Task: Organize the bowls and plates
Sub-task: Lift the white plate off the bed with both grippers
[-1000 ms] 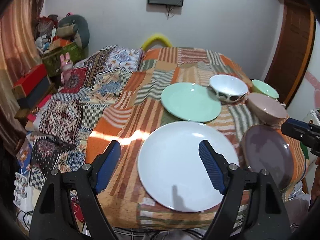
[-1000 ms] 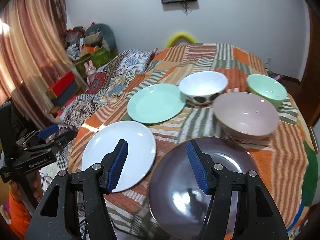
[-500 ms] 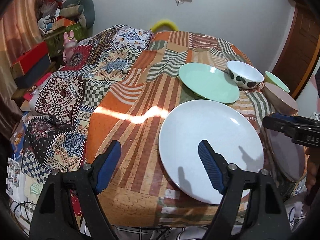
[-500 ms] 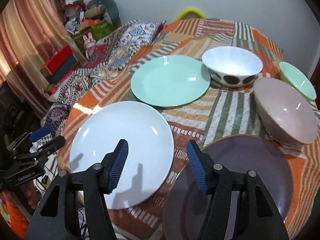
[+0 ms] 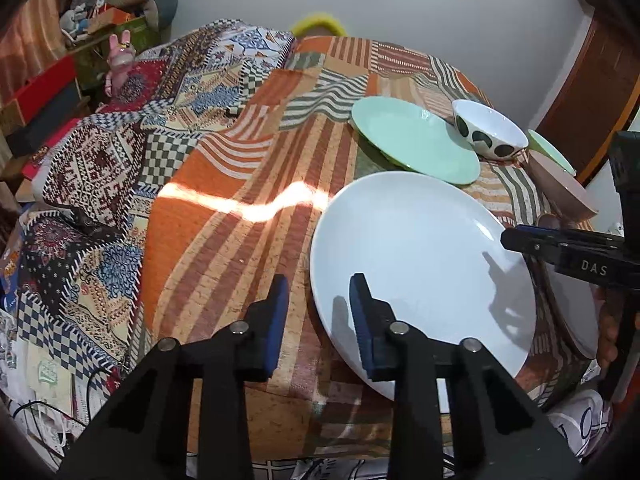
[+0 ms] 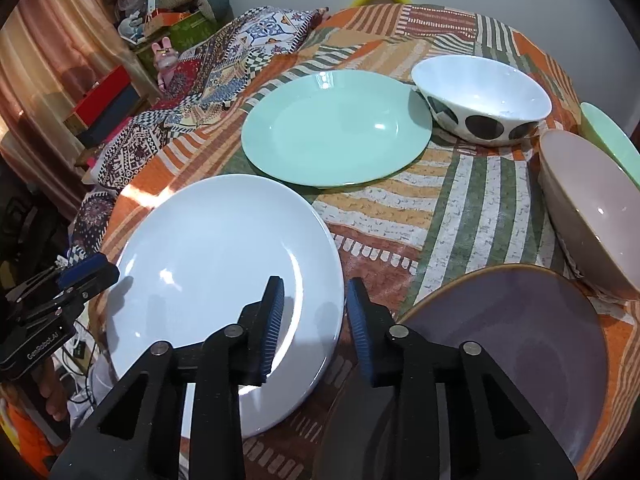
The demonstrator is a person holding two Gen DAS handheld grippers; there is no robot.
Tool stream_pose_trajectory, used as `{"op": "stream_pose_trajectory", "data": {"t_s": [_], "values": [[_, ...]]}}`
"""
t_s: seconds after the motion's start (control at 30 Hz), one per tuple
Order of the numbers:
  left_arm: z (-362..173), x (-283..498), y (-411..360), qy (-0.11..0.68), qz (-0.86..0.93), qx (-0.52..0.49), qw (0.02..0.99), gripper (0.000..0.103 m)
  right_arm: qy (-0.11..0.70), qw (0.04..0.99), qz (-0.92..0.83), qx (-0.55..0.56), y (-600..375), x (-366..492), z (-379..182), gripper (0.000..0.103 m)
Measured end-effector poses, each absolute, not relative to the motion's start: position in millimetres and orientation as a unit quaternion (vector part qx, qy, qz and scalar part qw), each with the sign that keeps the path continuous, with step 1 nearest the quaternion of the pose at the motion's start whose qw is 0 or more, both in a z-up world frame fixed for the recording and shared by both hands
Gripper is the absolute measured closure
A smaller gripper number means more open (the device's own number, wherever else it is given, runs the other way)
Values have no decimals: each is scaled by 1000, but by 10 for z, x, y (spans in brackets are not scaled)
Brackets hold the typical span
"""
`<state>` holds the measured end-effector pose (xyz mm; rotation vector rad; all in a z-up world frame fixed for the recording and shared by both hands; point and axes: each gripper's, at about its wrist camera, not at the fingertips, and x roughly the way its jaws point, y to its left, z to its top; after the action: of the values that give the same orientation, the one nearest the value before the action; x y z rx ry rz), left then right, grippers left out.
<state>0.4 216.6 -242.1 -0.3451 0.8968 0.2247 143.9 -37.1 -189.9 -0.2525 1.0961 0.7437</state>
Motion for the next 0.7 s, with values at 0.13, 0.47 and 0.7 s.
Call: {"op": "stream_pose_trajectory", "data": {"t_s": [0.13, 0.47, 0.7], "values": [[-2498, 24, 2174, 441, 98, -176, 874, 78, 518, 776, 339, -120, -356, 1461, -1956, 77], [-2571, 62, 2170, 448, 80, -186, 871, 78, 521, 773, 338, -129, -299, 1478, -2006, 78], [-2545, 63, 2116, 452, 87, -170, 871, 77, 528, 768, 344, -114, -323, 1481, -2001, 76]]}}
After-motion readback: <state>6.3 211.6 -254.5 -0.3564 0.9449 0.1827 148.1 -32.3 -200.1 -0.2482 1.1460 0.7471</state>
